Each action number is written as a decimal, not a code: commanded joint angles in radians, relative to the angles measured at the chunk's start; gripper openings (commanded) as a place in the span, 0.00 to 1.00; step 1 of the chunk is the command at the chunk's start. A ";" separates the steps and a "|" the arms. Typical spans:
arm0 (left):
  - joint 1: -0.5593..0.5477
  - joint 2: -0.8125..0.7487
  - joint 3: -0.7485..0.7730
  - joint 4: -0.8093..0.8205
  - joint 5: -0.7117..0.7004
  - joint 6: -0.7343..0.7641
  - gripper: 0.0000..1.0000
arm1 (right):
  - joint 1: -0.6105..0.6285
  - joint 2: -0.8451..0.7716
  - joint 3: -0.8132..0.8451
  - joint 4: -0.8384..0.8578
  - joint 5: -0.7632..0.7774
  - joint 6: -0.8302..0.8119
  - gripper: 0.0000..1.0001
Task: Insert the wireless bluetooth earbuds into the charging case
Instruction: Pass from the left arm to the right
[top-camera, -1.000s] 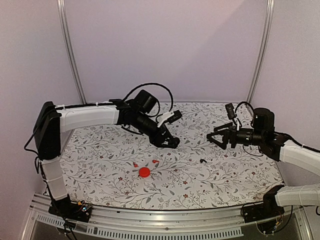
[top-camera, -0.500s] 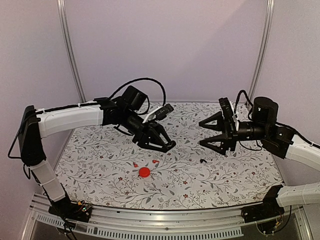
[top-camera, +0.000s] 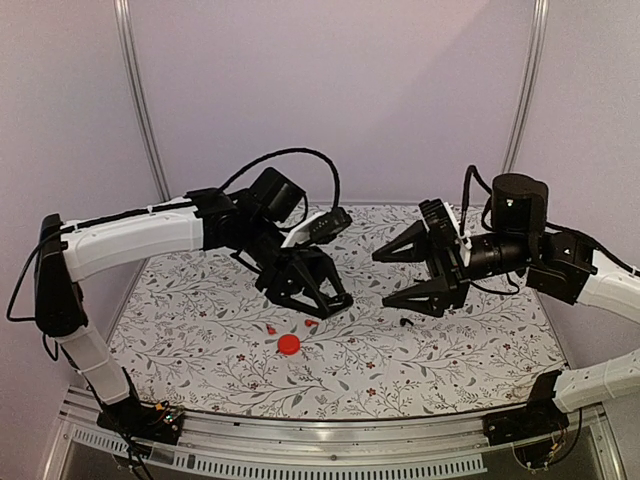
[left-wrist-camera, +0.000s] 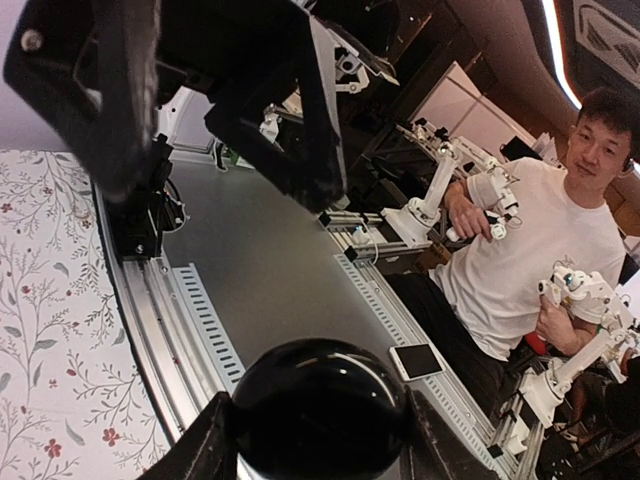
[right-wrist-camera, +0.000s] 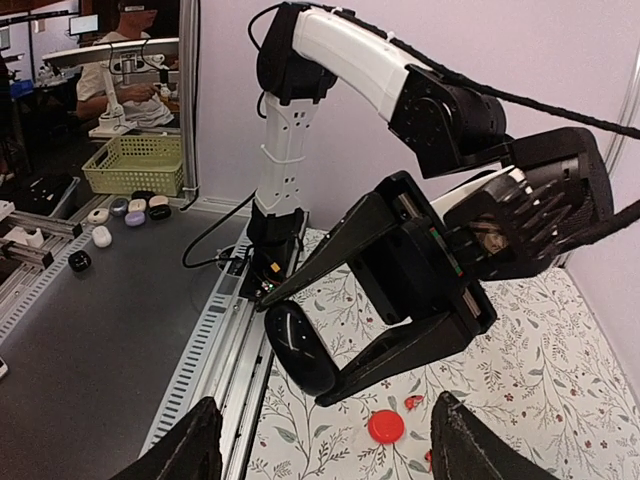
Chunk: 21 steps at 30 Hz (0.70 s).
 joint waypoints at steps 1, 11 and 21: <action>-0.026 0.016 0.034 -0.034 0.054 0.029 0.34 | 0.072 0.050 0.051 -0.081 0.048 -0.074 0.69; -0.052 0.017 0.040 -0.036 0.069 0.037 0.34 | 0.134 0.102 0.092 -0.092 0.074 -0.112 0.63; -0.054 0.029 0.046 -0.036 0.094 0.031 0.34 | 0.184 0.144 0.137 -0.139 0.101 -0.148 0.55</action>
